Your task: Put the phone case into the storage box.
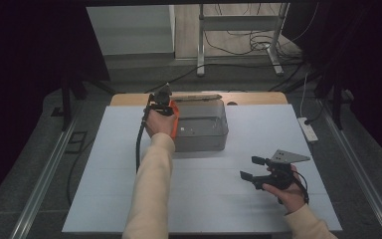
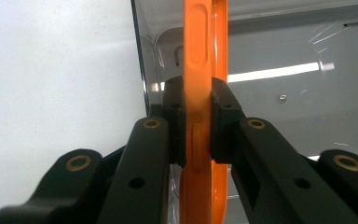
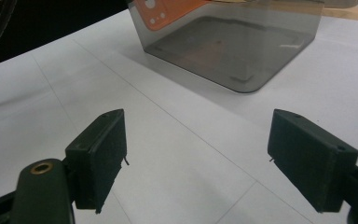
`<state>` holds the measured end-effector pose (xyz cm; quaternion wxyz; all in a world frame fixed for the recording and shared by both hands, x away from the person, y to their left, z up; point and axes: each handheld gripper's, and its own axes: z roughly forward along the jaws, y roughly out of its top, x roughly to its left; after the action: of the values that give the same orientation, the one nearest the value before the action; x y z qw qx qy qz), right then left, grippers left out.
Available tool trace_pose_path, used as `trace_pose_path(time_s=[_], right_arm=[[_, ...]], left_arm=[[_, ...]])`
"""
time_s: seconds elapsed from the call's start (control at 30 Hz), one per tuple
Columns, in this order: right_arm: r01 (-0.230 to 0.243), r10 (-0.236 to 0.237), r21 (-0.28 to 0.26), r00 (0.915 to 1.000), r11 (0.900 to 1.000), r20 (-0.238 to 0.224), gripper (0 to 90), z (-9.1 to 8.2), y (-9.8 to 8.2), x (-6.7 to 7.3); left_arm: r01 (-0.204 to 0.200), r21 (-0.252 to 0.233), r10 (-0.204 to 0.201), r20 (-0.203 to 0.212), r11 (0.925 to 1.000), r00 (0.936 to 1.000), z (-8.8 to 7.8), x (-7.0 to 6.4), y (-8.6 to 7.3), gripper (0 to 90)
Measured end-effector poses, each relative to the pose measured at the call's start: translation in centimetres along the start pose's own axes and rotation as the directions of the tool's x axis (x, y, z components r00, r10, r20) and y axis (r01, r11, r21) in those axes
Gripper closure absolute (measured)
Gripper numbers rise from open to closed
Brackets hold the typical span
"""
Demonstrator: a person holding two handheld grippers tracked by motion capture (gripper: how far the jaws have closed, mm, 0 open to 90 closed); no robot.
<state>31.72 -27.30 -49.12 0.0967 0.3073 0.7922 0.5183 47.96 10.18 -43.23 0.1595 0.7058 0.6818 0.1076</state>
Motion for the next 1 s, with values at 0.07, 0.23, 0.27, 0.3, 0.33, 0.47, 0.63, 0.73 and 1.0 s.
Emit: trace_pose_path(time_s=[0.07,0.23,0.27,0.3,0.33,0.47,0.63,0.73,1.0], right_arm=[[0.0,0.0,0.0,1.0,1.0,0.001,19.7,0.0,0.0,0.0],[0.0,0.0,-0.001,1.0,1.0,0.001,19.7,0.0,0.0,0.0],[0.0,0.0,-0.001,1.0,1.0,0.001,19.7,0.0,0.0,0.0],[-0.001,0.001,-0.001,1.0,1.0,0.001,19.7,0.0,0.0,0.0],[-0.001,0.001,-0.002,1.0,1.0,0.001,19.7,0.0,0.0,-0.1],[-0.001,0.001,0.0,1.0,1.0,0.001,19.7,0.0,0.0,-0.1],[0.001,-0.001,0.0,1.0,1.0,0.0,19.7,0.0,0.0,0.0],[-0.001,0.001,0.0,1.0,1.0,0.001,19.7,0.0,0.0,-0.1],[-0.002,0.002,-0.002,1.0,1.0,0.001,19.8,-0.1,0.0,-0.1]], left_arm=[[-0.008,0.003,0.008,-0.006,1.0,1.0,0.1,-0.2,0.0,79.5],[-0.006,0.003,0.006,-0.002,1.0,1.0,0.5,-0.3,-0.1,79.5],[-0.009,0.005,0.009,-0.004,1.0,1.0,0.6,-0.2,-0.1,79.5],[-0.006,0.008,0.006,-0.001,0.9999,1.0,0.7,-0.2,-0.1,79.5],[-0.004,0.007,0.004,-0.002,1.0,1.0,0.7,-0.2,-0.2,79.5],[-0.011,0.012,0.011,-0.004,0.9999,0.9999,0.9,-0.1,-0.2,79.5],[-0.01,0.013,0.01,-0.006,0.9999,0.9999,1.1,-0.2,-0.3,79.5],[-0.009,0.017,0.009,-0.007,0.9998,0.9999,1.2,-0.2,-0.3,79.5],[-0.006,0.023,0.007,-0.012,0.9997,0.9999,1.6,-0.3,-0.4,79.5]])
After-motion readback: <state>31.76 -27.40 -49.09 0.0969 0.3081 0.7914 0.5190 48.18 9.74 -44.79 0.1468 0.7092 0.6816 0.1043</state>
